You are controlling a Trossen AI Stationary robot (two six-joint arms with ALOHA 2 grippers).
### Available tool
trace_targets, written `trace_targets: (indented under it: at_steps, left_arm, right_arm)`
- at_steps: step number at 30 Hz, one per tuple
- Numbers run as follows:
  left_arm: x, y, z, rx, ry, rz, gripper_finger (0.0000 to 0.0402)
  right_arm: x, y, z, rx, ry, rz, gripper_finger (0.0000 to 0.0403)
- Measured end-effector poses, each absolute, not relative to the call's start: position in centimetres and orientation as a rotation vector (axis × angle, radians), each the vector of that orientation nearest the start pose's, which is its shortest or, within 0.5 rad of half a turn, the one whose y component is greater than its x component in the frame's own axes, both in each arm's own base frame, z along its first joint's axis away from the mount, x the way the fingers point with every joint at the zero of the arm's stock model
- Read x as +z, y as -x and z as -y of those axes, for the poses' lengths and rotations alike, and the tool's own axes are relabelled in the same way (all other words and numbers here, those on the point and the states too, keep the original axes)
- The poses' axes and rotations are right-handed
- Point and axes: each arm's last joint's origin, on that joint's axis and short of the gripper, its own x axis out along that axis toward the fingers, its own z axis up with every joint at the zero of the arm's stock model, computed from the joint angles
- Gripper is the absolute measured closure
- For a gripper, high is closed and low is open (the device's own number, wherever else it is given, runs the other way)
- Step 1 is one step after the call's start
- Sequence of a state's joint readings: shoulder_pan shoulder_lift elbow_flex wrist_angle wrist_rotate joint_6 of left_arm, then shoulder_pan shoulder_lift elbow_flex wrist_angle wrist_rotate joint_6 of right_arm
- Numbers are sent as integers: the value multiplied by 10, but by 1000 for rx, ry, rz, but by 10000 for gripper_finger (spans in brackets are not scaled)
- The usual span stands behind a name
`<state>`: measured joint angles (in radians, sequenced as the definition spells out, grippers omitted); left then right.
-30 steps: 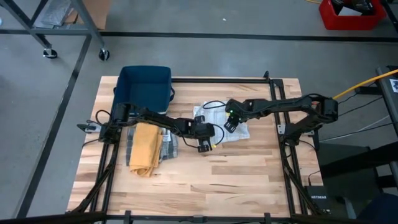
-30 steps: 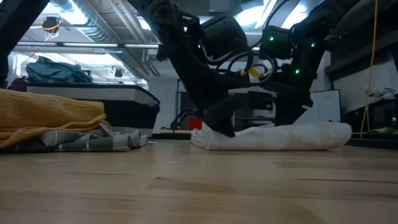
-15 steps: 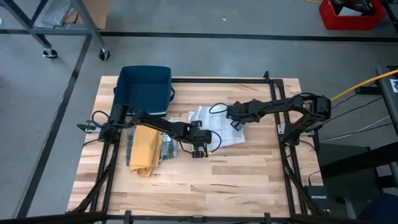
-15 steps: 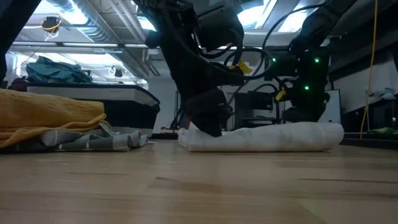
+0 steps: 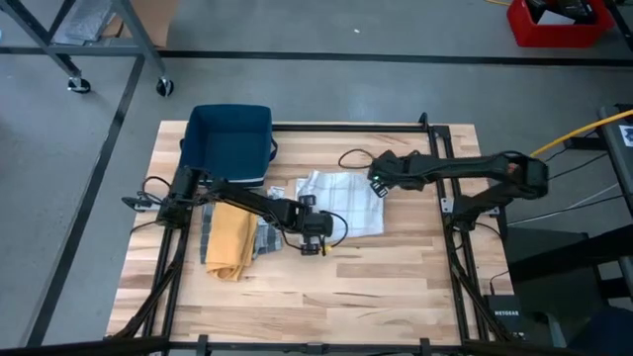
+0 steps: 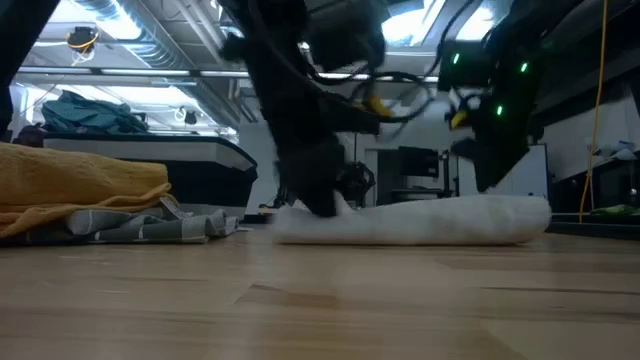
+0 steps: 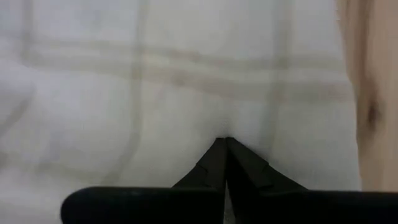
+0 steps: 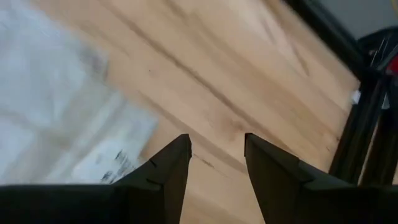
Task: Fold towel
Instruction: Stack the stacked towels on top of the white towel
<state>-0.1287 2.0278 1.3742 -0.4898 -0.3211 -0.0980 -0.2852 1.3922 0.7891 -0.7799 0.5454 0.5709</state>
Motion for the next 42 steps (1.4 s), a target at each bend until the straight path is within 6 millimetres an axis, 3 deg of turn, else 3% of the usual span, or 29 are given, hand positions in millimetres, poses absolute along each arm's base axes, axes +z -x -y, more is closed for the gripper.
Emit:
trace_targets:
  at_steps: [5, 13, 19, 28, 33, 38, 42]
  left_arm:
    - [209, -392, 38, 247, -178, -978, 399]
    - [234, -369, 43, 228, -193, -1036, 398]
    - [226, -357, 59, 127, -182, -1171, 398]
    - [227, -352, 77, 92, -194, -1168, 398]
    - [229, -358, 79, 89, -178, -1105, 398]
    - [232, -373, 78, 105, -148, -970, 398]
    - [230, -375, 71, 143, -155, -972, 398]
  right_arm:
    - [218, -199, 65, -917, -384, -1003, 243]
    - [243, -196, 24, -576, -611, -881, 243]
    - [241, -210, -16, -410, -597, -870, 243]
    - [227, -231, -58, -259, -562, -865, 243]
    - [215, -238, -60, -297, -526, -893, 243]
    - [207, -242, -55, -475, -422, -829, 243]
    - [204, -244, -54, -501, -407, -831, 243]
